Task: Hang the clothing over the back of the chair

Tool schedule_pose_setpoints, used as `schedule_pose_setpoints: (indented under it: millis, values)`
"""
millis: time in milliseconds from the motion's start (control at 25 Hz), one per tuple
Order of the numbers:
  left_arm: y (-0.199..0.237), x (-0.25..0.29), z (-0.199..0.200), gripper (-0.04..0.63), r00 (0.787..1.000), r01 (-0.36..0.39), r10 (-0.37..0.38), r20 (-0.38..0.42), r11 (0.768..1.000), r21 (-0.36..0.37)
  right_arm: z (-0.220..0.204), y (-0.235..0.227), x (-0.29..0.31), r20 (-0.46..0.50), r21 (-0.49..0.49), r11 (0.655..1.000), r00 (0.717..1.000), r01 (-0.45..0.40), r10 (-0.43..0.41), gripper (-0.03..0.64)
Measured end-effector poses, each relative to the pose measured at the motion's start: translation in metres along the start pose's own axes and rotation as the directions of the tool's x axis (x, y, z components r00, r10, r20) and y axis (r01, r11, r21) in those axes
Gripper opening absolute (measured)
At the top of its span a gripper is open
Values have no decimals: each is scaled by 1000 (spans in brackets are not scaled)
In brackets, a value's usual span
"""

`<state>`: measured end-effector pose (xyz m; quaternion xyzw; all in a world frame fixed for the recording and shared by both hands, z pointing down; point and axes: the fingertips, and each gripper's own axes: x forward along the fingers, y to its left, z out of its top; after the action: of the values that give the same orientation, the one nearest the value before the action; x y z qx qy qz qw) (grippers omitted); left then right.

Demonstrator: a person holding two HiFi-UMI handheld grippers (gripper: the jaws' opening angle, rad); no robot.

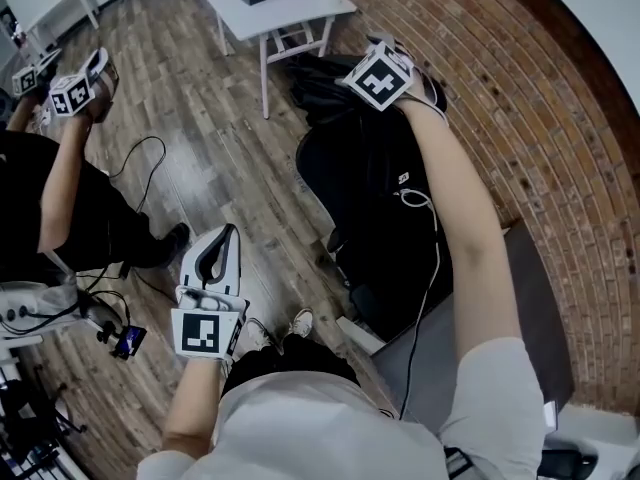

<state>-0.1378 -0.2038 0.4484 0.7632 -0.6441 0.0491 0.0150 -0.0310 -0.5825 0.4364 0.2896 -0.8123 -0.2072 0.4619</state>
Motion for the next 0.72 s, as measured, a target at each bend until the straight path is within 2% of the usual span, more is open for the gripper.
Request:
schedule_pose_setpoints:
  millis: [120, 200, 240, 280, 360, 480, 560, 720]
  values:
    - [2, -5, 3, 25, 1000, 5, -5, 10, 1000, -2, -1, 11, -4, 6, 3, 1000, 1000, -5, 5, 441]
    - [4, -9, 4, 25, 1000, 10, -10, 16, 1000, -4, -2, 20, -11, 29, 27, 1000, 1000, -1, 0, 415]
    - [4, -10, 4, 25, 1000, 15, -14, 19, 1000, -5, -5, 22, -15, 32, 40, 999, 999, 18, -20, 342]
    - [4, -11, 5, 25, 1000, 20, -20, 23, 1000, -7, -7, 23, -21, 39, 48, 998, 998, 39, -41, 236]
    - [5, -13, 5, 25, 999, 33, -32, 34, 999, -15, -7, 28, -32, 66, 68, 995, 995, 68, -73, 185]
    - [5, -15, 3, 25, 998, 52, -51, 46, 998, -29, -5, 35, -53, 108, 129, 984, 984, 124, -139, 60]
    - [3, -16, 2, 25, 996, 67, -65, 53, 997, -36, -3, 44, -67, 137, 171, 974, 975, 148, -173, 23]
    - [1, -18, 5, 25, 994, 90, -88, 65, 995, -35, -8, 68, -92, 167, 232, 958, 963, 170, -211, 18]
